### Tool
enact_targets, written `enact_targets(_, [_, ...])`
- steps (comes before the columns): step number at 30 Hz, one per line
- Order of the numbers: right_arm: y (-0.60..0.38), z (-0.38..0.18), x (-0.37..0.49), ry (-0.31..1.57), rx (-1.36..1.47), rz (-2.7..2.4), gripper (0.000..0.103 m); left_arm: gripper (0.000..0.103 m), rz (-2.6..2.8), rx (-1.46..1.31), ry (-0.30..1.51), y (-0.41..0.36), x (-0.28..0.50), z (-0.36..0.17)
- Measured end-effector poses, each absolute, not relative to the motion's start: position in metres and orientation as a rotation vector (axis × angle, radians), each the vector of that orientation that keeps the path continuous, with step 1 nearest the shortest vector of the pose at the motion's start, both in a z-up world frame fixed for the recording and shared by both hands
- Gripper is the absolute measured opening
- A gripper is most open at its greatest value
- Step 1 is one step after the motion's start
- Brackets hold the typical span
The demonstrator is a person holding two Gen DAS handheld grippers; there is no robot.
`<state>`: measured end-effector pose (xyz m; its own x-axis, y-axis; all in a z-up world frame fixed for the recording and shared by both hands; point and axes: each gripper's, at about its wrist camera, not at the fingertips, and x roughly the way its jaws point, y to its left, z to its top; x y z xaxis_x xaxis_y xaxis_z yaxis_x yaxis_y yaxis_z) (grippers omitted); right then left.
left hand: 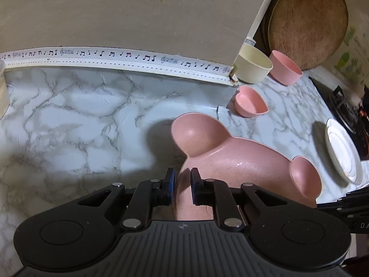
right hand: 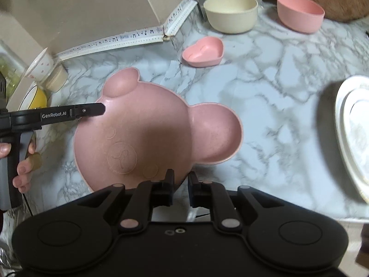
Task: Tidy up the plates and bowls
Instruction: 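Lift the bear-shaped plate with both grippers and carry it toward the stove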
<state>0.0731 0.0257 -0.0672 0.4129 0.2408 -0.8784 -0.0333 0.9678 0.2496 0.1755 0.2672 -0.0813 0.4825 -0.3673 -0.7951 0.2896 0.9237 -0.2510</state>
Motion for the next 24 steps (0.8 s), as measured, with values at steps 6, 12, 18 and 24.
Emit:
enact_targets(6, [0.001,-0.051,0.070,1.107,0.184,0.216,0.013,0.014,-0.375,-0.100,0.968,0.247,0.165,-0.065])
enact_targets(12, [-0.036,-0.027,0.075,1.059,0.186,0.252,0.012,0.014,-0.341,-0.107,0.929,0.219,0.158,-0.039])
enact_targets(18, [-0.074,-0.008,0.084,1.016,0.200,0.254,0.012,0.014,-0.314,-0.134,0.871,0.188,0.153,-0.010])
enact_targets(24, [-0.109,0.005,0.091,0.953,0.225,0.241,0.011,0.014,-0.292,-0.178,0.807,0.157,0.151,0.013])
